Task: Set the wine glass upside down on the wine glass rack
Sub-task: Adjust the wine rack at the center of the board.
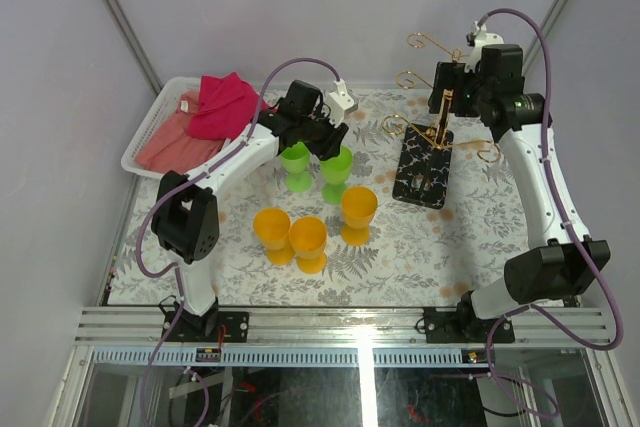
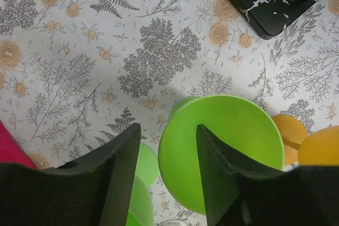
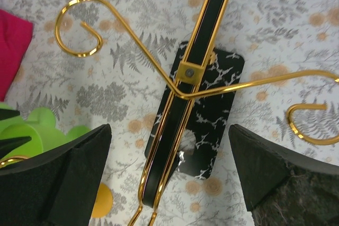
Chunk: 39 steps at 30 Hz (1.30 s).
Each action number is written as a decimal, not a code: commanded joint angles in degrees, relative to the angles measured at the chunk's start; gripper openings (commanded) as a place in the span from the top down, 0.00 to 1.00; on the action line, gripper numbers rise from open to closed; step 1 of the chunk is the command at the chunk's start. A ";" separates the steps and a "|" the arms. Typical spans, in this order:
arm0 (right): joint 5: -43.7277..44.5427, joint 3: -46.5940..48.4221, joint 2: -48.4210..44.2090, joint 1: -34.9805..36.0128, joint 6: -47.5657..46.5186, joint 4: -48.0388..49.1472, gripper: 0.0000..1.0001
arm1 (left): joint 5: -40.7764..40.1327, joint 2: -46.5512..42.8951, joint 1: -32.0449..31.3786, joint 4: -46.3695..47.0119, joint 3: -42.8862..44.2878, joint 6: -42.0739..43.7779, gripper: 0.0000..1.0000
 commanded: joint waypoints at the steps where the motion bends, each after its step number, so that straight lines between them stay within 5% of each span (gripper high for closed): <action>1: -3.91 -1.62 -1.21 0.00 3.51 -1.69 0.01 | -1.03 -1.63 -0.21 -0.32 1.26 0.15 0.52; 39: -22.65 2.90 0.76 0.04 3.17 -23.43 0.01 | -2.01 -1.86 -0.48 -0.87 1.45 0.45 0.49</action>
